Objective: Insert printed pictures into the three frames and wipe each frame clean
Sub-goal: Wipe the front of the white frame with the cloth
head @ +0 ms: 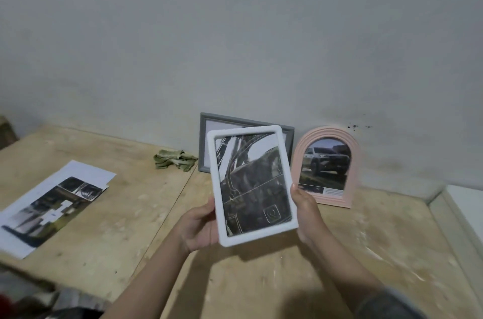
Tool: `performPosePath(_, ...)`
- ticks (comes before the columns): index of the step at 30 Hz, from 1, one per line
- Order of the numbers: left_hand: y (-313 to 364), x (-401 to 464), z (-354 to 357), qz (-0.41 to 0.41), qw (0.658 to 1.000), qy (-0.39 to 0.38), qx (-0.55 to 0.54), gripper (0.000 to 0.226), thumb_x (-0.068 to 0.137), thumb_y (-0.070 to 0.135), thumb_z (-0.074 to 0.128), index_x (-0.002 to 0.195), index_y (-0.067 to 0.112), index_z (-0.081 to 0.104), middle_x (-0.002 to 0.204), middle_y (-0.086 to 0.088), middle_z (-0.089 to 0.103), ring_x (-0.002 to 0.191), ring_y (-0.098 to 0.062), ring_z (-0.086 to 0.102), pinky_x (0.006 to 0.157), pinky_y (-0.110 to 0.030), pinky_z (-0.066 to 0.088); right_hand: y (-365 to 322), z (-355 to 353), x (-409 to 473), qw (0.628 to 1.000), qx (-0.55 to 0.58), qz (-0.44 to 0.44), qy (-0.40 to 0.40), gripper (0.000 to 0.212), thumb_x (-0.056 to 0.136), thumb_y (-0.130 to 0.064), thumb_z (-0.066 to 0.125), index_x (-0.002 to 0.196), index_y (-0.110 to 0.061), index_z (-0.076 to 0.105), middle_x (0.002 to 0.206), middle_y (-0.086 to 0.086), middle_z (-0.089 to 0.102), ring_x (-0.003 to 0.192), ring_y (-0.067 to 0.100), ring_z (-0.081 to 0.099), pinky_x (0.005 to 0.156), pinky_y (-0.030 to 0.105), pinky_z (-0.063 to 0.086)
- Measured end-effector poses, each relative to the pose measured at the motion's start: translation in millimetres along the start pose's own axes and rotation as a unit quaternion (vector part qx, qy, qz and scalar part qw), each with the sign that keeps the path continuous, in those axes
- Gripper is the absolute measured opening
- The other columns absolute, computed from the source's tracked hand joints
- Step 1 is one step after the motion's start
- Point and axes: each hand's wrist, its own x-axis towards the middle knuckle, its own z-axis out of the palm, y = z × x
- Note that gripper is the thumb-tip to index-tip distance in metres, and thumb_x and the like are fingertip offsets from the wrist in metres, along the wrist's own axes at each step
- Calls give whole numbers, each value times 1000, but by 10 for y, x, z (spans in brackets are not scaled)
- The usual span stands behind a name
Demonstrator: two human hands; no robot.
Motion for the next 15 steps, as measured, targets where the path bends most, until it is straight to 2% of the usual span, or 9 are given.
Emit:
performPosePath(3,-123,11,-25,29,1000,9,6,55,102,37,30,145,4,32,149,-19,35,141,-32,29,119,-48,10,26,8,11,1000,17,6,-14,41,97,-38,43,115,-7,62,119,12,64,120,30,52,109,51,34)
performPosePath(5,-139,38,-23,46,999,9,-16,60,101,41,28,147,2,25,152,-21,30,142,-33,24,118,-47,8,61,37,3,999,37,5,-25,56,86,-56,52,118,-11,61,124,11,62,123,30,51,109,54,32)
performPosePath(7,-152,57,8,52,998,6,-29,65,99,44,33,146,1,27,150,-22,32,141,-34,27,118,-48,12,164,41,62,997,61,-5,-43,88,62,-76,62,123,-14,59,130,8,59,128,28,47,111,56,28)
performPosePath(8,-157,72,14,50,998,-1,-38,65,97,46,37,145,2,31,148,-22,36,140,-35,30,117,-48,16,225,40,105,996,67,0,-57,98,53,-79,64,126,-14,57,132,7,58,129,27,45,112,55,26)
performPosePath(10,-192,86,16,51,998,3,-34,64,93,47,47,139,4,44,141,-20,46,134,-34,40,112,-49,27,345,10,179,995,80,2,-67,105,48,-81,65,127,-13,56,132,7,57,130,27,45,113,55,25)
performPosePath(12,-171,90,28,56,998,13,-22,62,91,47,52,135,4,50,137,-19,52,130,-33,46,109,-47,34,304,12,122,995,83,2,-63,101,52,-79,64,127,-12,56,132,9,57,130,29,44,112,55,26)
performPosePath(14,-101,54,119,40,999,-3,-26,62,84,44,65,129,3,57,132,-20,56,125,-32,52,103,-45,41,175,42,11,996,62,2,-56,78,73,-66,57,127,-9,56,131,10,57,129,28,45,113,53,26)
performPosePath(15,-63,28,114,17,1000,21,1,64,70,44,79,119,4,65,124,-20,62,115,-31,60,95,-43,49,151,35,0,997,55,3,-51,62,86,-55,52,127,-8,55,132,10,57,129,26,45,113,50,27)
